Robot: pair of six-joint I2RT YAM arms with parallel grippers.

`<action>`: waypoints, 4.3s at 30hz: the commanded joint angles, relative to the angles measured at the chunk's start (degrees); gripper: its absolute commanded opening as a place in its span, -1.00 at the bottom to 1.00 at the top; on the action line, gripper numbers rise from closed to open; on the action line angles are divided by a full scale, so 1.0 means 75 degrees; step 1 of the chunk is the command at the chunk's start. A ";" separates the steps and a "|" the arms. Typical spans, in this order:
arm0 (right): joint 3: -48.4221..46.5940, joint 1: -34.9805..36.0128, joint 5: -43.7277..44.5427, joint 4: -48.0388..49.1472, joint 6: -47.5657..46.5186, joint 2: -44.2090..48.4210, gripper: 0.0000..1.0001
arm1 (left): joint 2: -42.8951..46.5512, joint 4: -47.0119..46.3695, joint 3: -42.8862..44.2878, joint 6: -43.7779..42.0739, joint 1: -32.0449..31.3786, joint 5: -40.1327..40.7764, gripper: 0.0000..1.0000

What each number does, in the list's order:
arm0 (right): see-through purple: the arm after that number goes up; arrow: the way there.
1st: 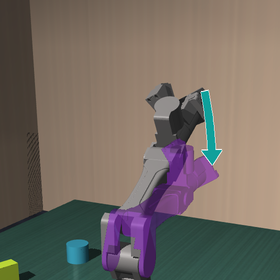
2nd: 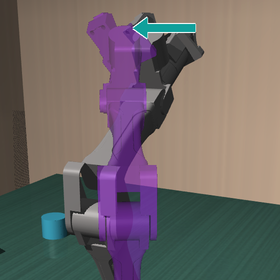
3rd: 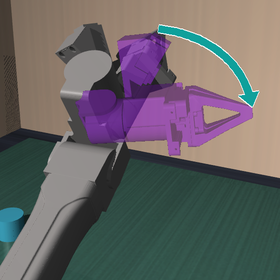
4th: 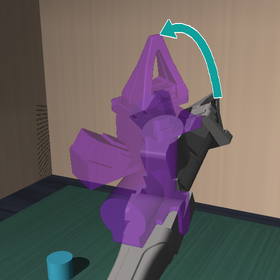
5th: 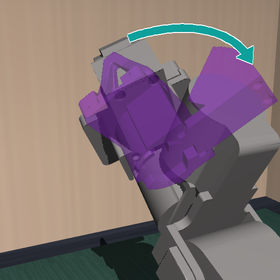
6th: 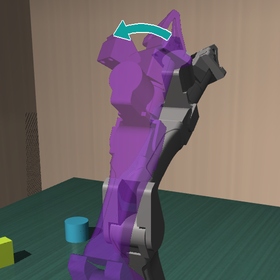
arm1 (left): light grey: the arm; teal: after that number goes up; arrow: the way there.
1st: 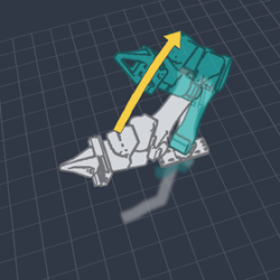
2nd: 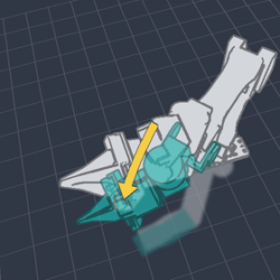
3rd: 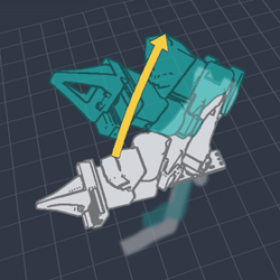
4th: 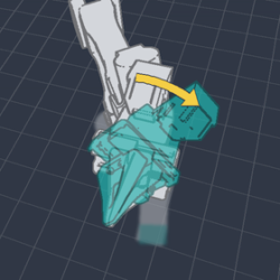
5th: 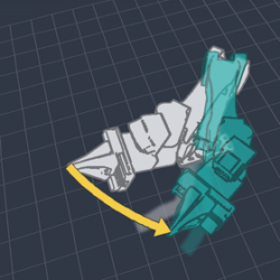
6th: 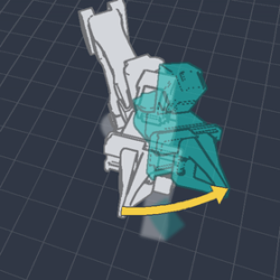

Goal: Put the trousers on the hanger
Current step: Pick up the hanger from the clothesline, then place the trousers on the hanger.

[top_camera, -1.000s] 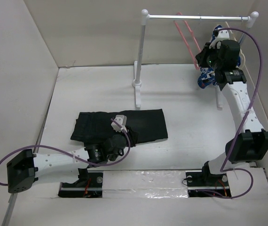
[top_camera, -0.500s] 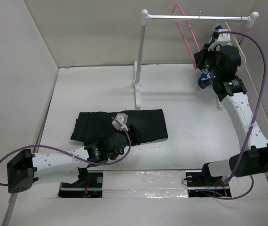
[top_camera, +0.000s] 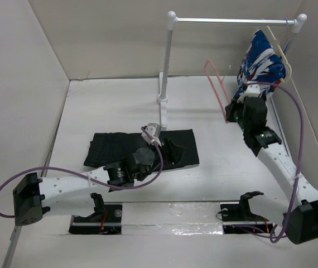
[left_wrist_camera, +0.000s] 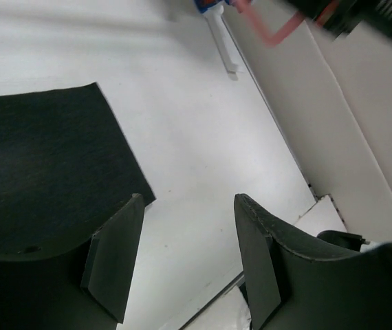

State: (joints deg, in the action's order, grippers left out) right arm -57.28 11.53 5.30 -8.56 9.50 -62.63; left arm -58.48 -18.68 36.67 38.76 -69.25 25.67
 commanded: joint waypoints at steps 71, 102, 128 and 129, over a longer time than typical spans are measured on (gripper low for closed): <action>0.4355 0.3715 0.1650 0.0061 0.2239 0.2962 -1.00 | -0.5421 -0.5582 0.0081 0.2729 0.0820 -0.2931 -1.00; 0.2902 0.1767 -0.1492 0.3520 0.1405 -0.2863 -0.30 | -0.6851 -0.6428 -0.0084 0.3246 0.1371 -0.2637 -1.00; 0.3617 0.1089 -0.2149 0.3790 0.1874 -0.1530 -1.00 | -0.6699 -0.6065 -0.0482 0.2754 0.1581 -0.2415 -1.00; 0.3617 0.0983 -0.2183 0.3708 0.1874 -0.1168 -1.00 | -0.6641 -0.6006 -0.0494 0.2707 0.1581 -0.2357 -1.00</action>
State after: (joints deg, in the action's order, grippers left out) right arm -29.93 20.34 -11.51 19.31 23.53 -76.38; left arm -109.84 -65.45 34.39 63.68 -57.74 5.61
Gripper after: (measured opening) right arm 0.009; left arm 0.061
